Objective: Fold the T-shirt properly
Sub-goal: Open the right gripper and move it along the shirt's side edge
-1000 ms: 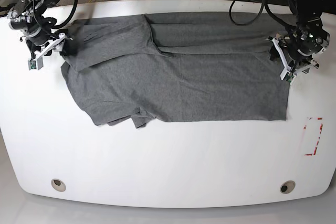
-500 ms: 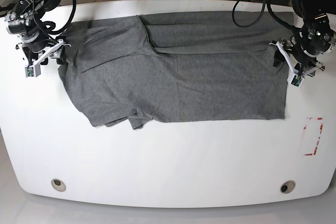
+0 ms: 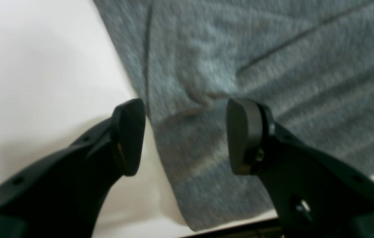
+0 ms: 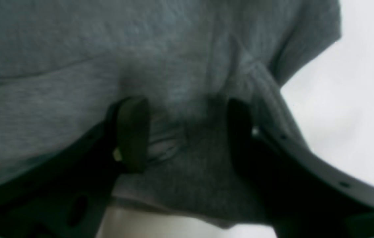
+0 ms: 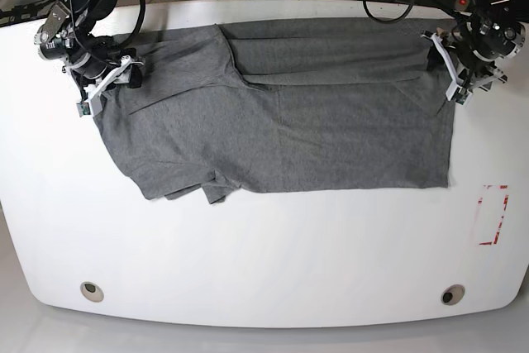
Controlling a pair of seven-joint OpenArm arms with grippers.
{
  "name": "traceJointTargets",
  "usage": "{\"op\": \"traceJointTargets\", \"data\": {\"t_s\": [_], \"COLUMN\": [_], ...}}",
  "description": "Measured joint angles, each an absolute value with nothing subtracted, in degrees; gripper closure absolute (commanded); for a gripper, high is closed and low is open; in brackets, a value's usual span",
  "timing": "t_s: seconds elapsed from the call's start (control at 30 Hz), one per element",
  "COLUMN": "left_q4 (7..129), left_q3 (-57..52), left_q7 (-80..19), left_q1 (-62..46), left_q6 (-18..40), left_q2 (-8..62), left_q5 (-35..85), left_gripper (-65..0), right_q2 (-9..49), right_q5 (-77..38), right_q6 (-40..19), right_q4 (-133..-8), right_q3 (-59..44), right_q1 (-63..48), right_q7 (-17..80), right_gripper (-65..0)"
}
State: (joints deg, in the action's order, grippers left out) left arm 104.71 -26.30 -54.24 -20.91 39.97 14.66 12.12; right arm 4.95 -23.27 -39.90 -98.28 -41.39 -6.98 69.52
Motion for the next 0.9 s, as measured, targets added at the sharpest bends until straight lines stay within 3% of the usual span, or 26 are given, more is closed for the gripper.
{"op": "traceJointTargets", "data": {"t_s": [0.53,0.6,0.77,0.9], "left_q4": [98.65,98.43,98.30,98.28], "left_q3": [-26.48,-26.46,-26.41,-26.41], "left_q7": [-52.51,-50.89,-49.39,-49.19], "left_q1": [-21.23,-21.28,-21.58,-21.56], "left_q6": [39.97,39.97,39.94,39.97], "left_q2": [14.83,14.81,14.81,14.85], "left_q5": [12.84,12.64,12.29,12.32], "left_gripper": [-36.0,-36.0,-36.0,-36.0], "right_q2": [4.89,4.67,4.43,4.71], "right_q5": [-23.70,-23.79,-23.27,-23.35], "right_q6": [-39.94,-39.92,-39.92,-39.92], "right_q4": [-94.74,-94.74,-94.74,-94.76], "right_q3": [-36.93,-36.91,-37.21,-37.01], "right_q1": [-6.39,-6.42,-6.37,-5.50], "right_q7": [66.19,66.13,66.00,66.22], "right_gripper": [-34.4,-27.4,-0.5,0.0]}}
